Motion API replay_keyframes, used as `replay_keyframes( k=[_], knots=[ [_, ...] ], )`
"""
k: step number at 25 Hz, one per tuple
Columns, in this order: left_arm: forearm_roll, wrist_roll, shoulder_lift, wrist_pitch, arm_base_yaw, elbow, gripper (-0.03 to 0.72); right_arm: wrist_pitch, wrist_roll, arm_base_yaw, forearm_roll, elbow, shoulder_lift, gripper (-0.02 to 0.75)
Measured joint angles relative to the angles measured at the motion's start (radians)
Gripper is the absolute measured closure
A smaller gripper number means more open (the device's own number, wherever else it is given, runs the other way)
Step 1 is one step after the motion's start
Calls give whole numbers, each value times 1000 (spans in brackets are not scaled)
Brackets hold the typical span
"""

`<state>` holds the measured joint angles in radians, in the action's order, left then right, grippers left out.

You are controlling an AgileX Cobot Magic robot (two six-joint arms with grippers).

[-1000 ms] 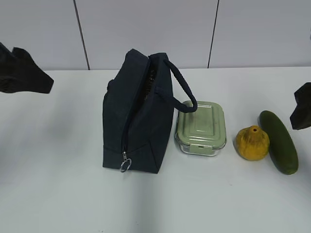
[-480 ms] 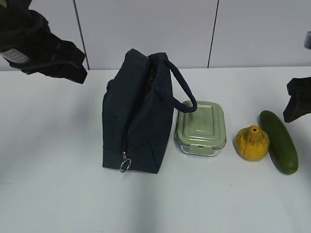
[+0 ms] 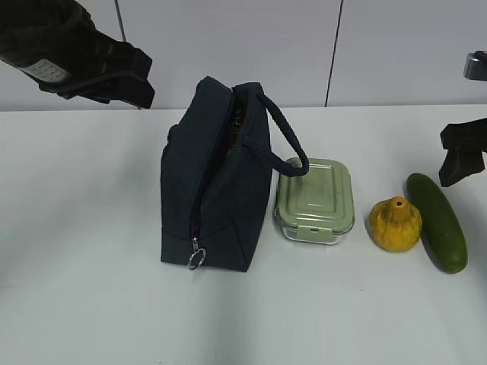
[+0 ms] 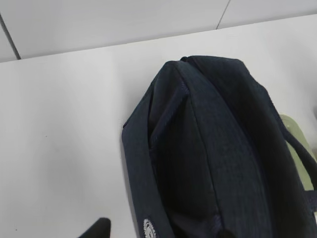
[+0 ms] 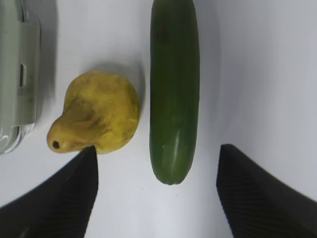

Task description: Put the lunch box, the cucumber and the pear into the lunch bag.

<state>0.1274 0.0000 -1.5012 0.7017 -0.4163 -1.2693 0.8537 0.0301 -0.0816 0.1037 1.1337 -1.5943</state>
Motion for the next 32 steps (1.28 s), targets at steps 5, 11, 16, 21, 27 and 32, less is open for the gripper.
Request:
replay_keyframes(
  k=[5, 11, 16, 21, 27, 32],
  knots=[
    [-1, 57, -1, 26, 0, 0, 320, -32, 14, 0, 0, 1, -65, 167],
    [-9, 70, -39, 48, 0, 0, 342, -89, 20, 0, -28, 2, -143, 167],
    [-10, 97, -41, 43, -1, 0, 321, -117, 20, 0, -45, 31, -215, 167],
    [-10, 103, -41, 41, -1, 0, 283, -137, 20, -1, -47, 90, -277, 167],
    [-10, 104, -41, 41, -1, 0, 274, -130, 21, -1, -46, 179, -359, 167],
    [-10, 104, -41, 38, -2, 0, 274, -117, 22, -1, -46, 235, -404, 167]
  ],
)
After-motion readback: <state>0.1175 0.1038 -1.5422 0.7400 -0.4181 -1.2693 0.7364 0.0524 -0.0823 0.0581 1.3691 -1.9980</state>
